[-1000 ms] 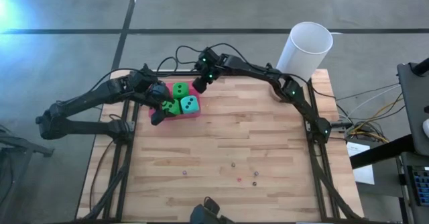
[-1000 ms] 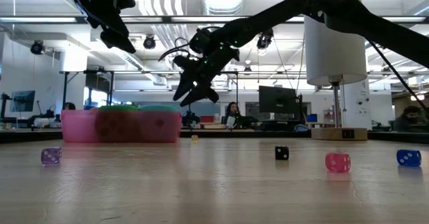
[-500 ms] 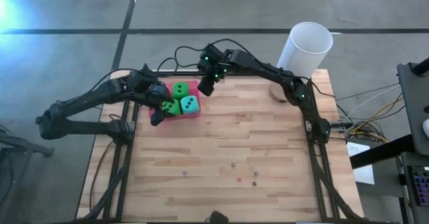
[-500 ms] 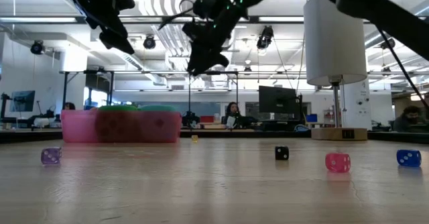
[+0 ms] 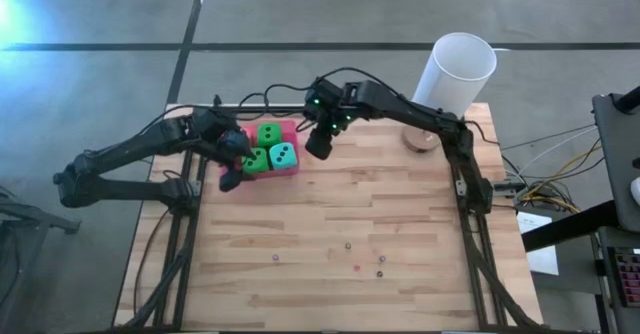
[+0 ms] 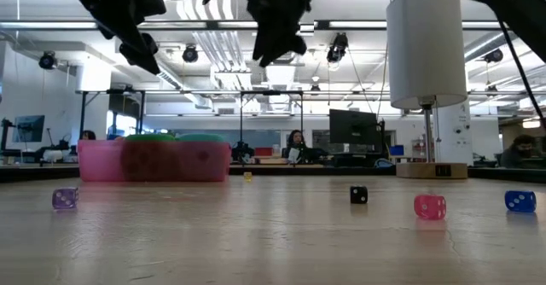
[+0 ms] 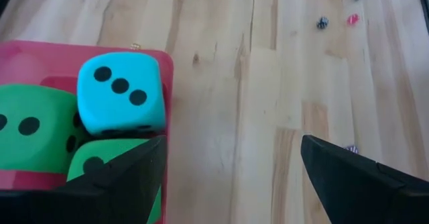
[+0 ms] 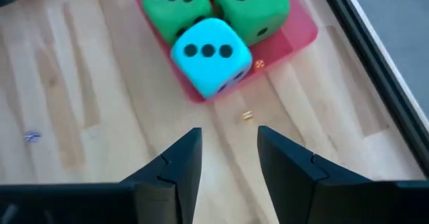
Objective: Pick & Place Dice
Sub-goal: Put the small purple dice into the red bin
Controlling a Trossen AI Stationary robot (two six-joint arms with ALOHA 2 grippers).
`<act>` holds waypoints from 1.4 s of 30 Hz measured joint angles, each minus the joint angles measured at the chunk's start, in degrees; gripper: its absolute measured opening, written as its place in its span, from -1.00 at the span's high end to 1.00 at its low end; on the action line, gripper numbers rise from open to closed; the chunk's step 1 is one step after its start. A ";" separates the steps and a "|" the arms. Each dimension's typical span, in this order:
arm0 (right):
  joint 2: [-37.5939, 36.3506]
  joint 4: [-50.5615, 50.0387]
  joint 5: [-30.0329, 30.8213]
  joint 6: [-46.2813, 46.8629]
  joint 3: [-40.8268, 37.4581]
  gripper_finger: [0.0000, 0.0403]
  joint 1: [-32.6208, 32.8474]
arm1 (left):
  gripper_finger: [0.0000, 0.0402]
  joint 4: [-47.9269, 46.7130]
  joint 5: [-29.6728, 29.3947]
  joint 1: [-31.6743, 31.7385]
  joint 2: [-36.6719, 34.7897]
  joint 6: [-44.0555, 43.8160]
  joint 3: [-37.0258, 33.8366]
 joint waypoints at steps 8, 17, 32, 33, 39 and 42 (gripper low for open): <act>-6.13 -4.41 5.53 5.45 0.00 0.34 5.11 | -0.74 -1.63 0.39 -1.56 0.00 5.75 -0.36; -11.38 -5.35 9.16 10.52 -0.85 0.30 12.66 | -0.71 -1.29 2.57 -6.70 0.00 11.58 -0.39; -24.23 -5.12 13.28 8.74 -12.55 0.41 20.24 | -0.64 3.78 -1.60 -27.63 2.78 -3.18 -0.39; -25.56 -4.59 13.30 8.87 -14.09 0.41 20.52 | -0.63 4.68 -2.28 -29.33 3.27 -4.87 -0.39; -33.12 1.82 13.25 9.13 -24.25 0.44 22.12 | -0.47 8.84 -6.23 -38.21 6.58 -15.37 -0.39; -36.73 5.63 13.15 9.13 -29.41 0.46 22.74 | -0.37 10.94 -8.11 -41.31 8.19 -19.84 -0.17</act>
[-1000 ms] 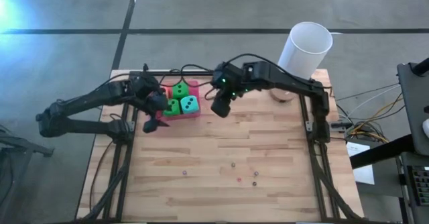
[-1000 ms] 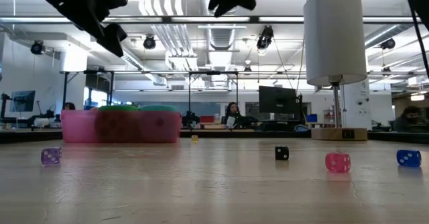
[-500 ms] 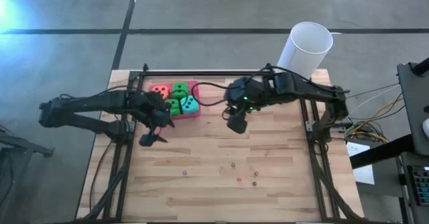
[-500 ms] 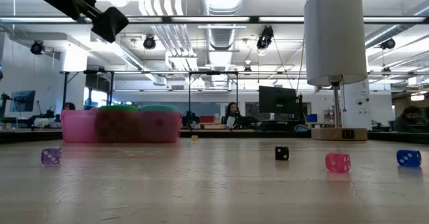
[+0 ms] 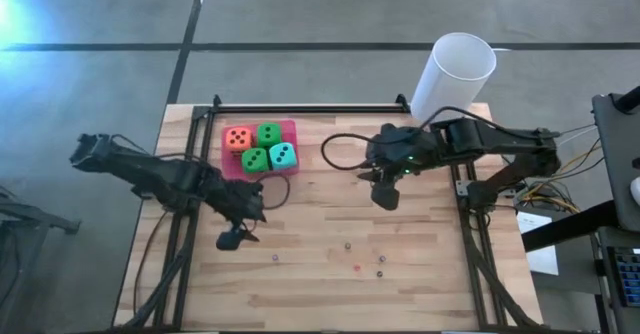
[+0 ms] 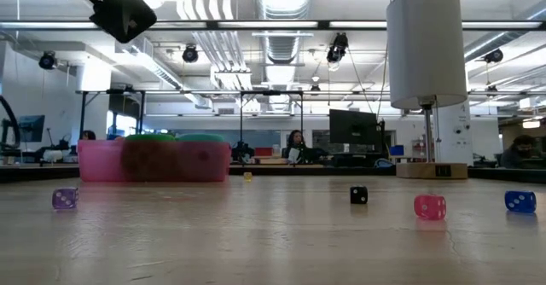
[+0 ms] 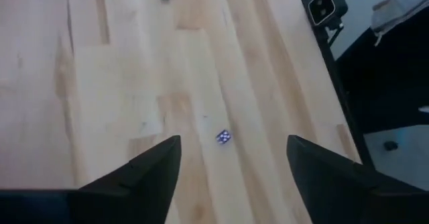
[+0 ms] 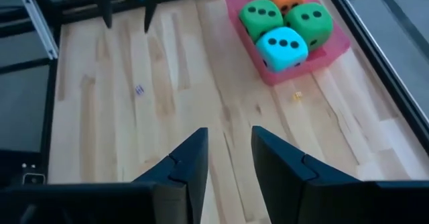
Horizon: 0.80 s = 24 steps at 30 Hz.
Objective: Pick & Place Dice
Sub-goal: Put the small purple dice into the red bin
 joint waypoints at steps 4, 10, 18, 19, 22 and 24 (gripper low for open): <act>-4.07 3.06 -0.03 0.00 -5.49 0.46 0.38 | -0.22 1.68 -4.07 -3.36 2.58 -5.35 -0.02; -8.46 6.24 -0.29 -0.64 -11.98 0.44 0.77 | -0.03 3.65 -10.86 -7.05 8.54 -13.83 -0.07; -12.40 9.45 -0.44 -2.24 -18.00 0.49 0.79 | 0.10 6.62 -11.67 -12.27 15.59 -24.34 0.16; -12.64 9.87 -0.46 -2.35 -18.43 0.50 0.79 | 0.10 6.45 -12.36 -12.99 16.30 -26.66 0.05; -13.25 10.72 -0.46 -2.57 -19.58 0.52 0.79 | 0.12 6.76 -15.50 -15.18 18.11 -32.09 -0.02; -13.60 11.57 -0.46 -2.94 -20.27 0.53 0.79 | 0.13 6.78 -17.08 -16.01 19.34 -33.56 0.00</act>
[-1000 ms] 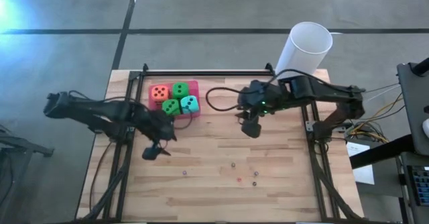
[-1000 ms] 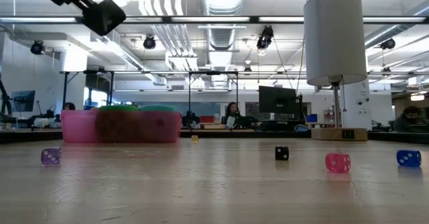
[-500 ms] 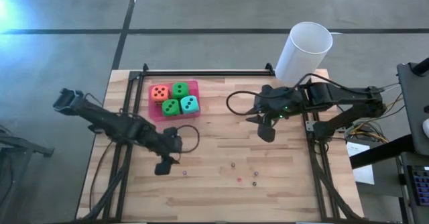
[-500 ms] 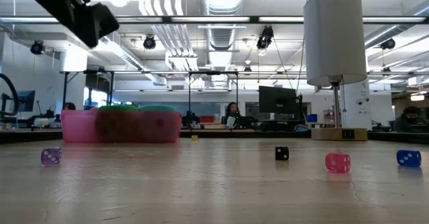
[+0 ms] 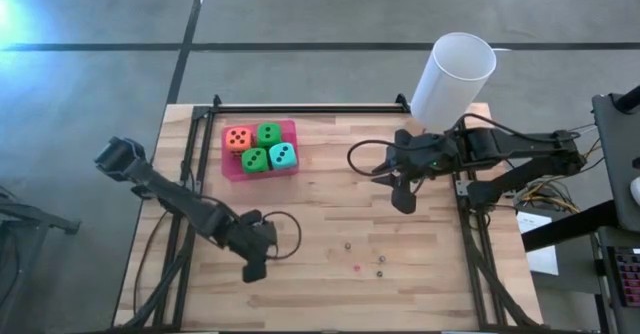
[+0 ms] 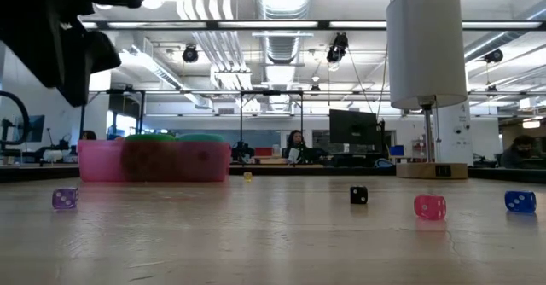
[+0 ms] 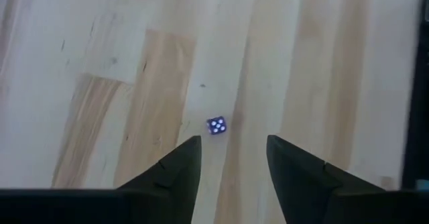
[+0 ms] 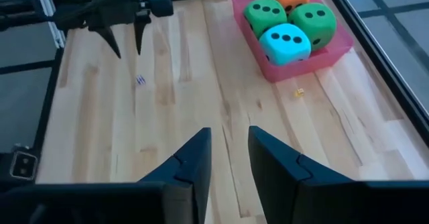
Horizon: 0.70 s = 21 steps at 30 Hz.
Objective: Pick & Place Dice
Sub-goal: Put the small purple dice into the red bin
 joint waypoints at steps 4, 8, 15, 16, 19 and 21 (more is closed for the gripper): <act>-0.54 1.89 0.02 -0.23 -1.38 0.56 -0.02 | 0.14 0.40 -0.42 -0.45 2.10 -1.41 0.22; -0.70 2.57 0.02 0.13 -1.62 0.58 0.00 | 0.10 1.20 -0.42 -0.91 3.22 -1.33 0.22; -0.67 3.88 0.04 0.14 -2.07 0.62 -0.02 | 0.04 2.17 -0.42 -0.94 6.34 -1.15 -0.17; -0.67 3.90 0.04 0.06 -2.08 0.63 -0.01 | 0.03 2.87 -0.43 -0.94 6.99 -1.18 -0.17; -0.67 3.96 0.04 -0.06 -2.07 0.64 0.00 | 0.00 5.94 -0.43 -0.92 9.08 -1.61 -0.18; -0.67 3.96 0.04 -0.12 -2.06 0.64 0.00 | -0.02 8.88 -0.41 -0.87 10.27 -2.50 -0.22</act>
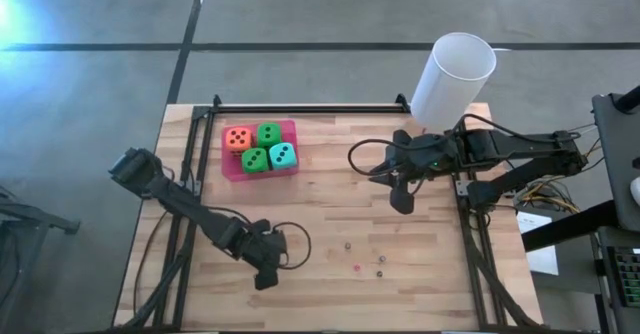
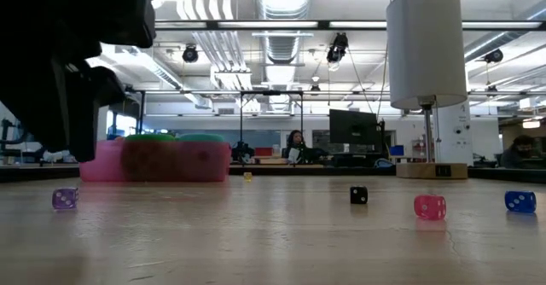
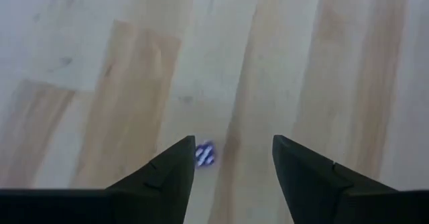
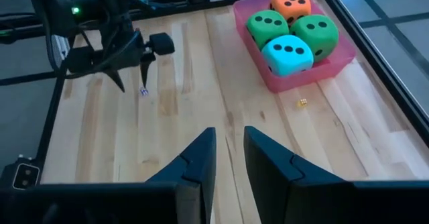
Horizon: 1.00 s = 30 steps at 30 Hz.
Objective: Pick & Place Dice
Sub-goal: Put the small purple dice into the red bin
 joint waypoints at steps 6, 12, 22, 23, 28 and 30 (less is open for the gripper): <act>0.00 0.00 0.03 -3.71 -0.01 0.60 0.00 | -0.06 -0.70 -0.34 0.47 1.17 -9.18 0.00; 0.00 -0.09 0.00 -8.20 0.00 0.56 -0.02 | -0.06 -0.72 -0.44 0.42 3.33 -14.97 0.00; 0.00 -0.02 0.00 -9.69 0.00 0.63 -0.02 | 0.04 -2.86 -0.24 0.48 6.25 -14.98 0.15; 0.00 -0.02 0.00 -9.69 0.00 0.64 -0.02 | 0.05 -2.85 -0.27 0.48 6.38 -14.97 0.15; 0.01 0.09 0.00 -9.61 0.00 0.66 -0.02 | 0.11 -2.73 -0.69 0.48 6.42 -14.99 0.15; 0.02 0.10 0.00 -9.56 0.00 0.65 -0.02 | 0.13 -2.76 -0.68 0.48 6.42 -14.99 0.15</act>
